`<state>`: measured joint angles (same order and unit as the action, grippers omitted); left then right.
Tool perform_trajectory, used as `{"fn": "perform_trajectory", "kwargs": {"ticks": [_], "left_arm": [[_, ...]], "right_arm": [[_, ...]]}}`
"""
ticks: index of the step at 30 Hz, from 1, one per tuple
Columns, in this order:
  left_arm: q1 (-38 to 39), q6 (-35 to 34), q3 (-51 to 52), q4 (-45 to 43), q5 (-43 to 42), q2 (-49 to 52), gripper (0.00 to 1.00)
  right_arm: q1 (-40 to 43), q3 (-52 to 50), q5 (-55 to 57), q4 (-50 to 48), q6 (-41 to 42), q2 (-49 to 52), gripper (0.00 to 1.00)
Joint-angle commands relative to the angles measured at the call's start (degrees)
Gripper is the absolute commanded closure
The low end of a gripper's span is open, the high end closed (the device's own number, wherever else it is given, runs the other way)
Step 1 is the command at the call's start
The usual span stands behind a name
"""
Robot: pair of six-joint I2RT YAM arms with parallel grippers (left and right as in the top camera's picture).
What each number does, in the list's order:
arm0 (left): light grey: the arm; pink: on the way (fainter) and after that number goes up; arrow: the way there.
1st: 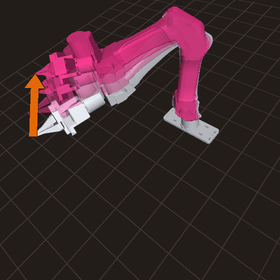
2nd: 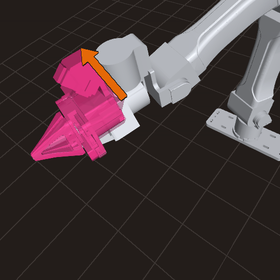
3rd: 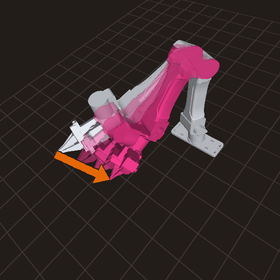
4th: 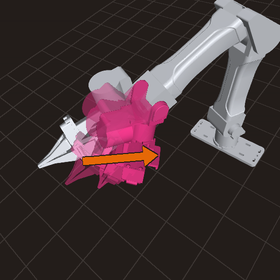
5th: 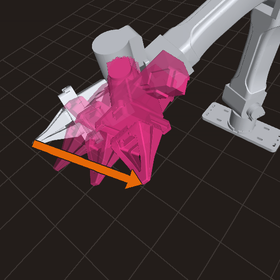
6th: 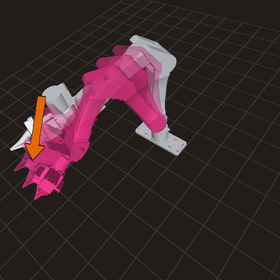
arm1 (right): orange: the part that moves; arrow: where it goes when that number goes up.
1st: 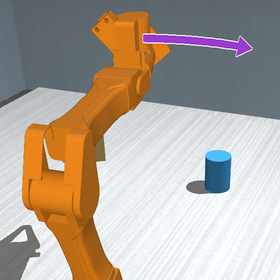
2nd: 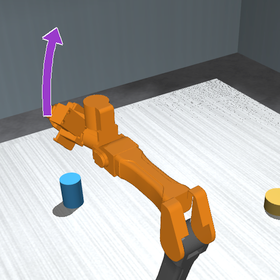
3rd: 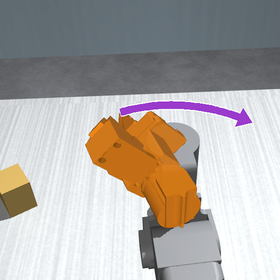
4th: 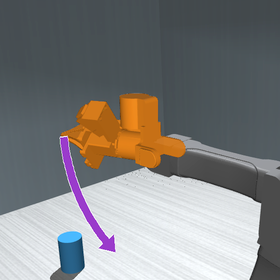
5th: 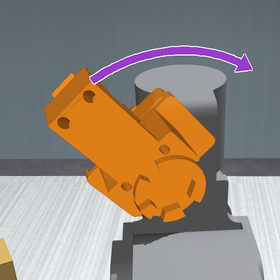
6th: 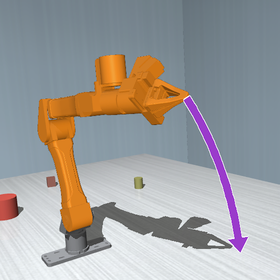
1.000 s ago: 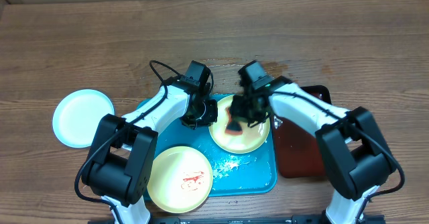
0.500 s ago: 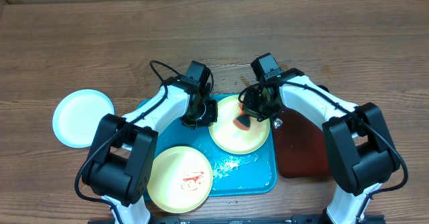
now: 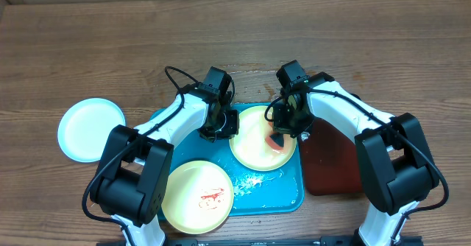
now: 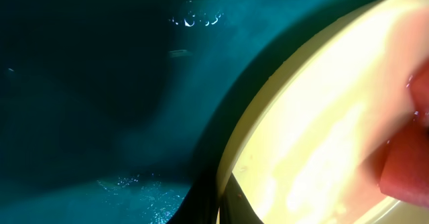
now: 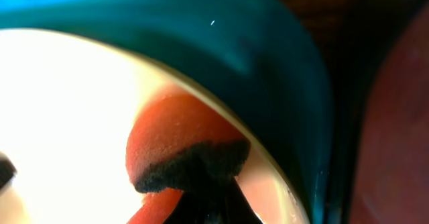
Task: Clean dirty plates on tray and stack at the side
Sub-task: 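Scrub the yellow plate with the sponge while left gripper holds rim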
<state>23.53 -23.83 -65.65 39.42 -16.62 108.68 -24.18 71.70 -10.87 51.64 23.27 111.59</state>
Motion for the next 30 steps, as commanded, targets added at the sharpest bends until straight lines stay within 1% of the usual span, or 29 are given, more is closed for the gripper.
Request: {"fn": "perform_trajectory", "kwargs": {"ticks": [1,4,10,14,17,22,24,30], "left_arm": [[0.4,0.0,0.6,0.4,0.5,2.4,0.96],[0.4,0.0,0.6,0.4,0.5,2.4,0.96],[0.4,0.0,0.6,0.4,0.5,2.4,0.96],[0.4,0.0,0.6,0.4,0.5,2.4,0.96],[0.4,0.0,0.6,0.4,0.5,2.4,0.96],[0.4,0.0,0.6,0.4,0.5,2.4,0.96],[0.4,0.0,0.6,0.4,0.5,2.4,0.96],[0.4,0.0,0.6,0.4,0.5,2.4,0.96]], "right_arm": [[-0.7,-2.6,1.9,3.1,-7.9,2.5,0.96],[-0.9,-2.6,-1.5,4.4,-13.4,2.5,0.96],[-0.9,-2.6,-3.4,7.7,-17.2,2.5,0.96],[-0.9,-2.6,-8.5,7.1,-19.6,2.5,0.96],[-0.9,-2.6,-14.5,5.0,-21.4,2.5,0.96],[-0.9,-2.6,-22.9,1.0,-21.2,2.5,0.96],[-0.9,-2.6,-25.1,-0.7,-18.9,2.5,0.96],[-0.9,-2.6,-25.2,-4.8,-10.5,2.5,0.96]]}}
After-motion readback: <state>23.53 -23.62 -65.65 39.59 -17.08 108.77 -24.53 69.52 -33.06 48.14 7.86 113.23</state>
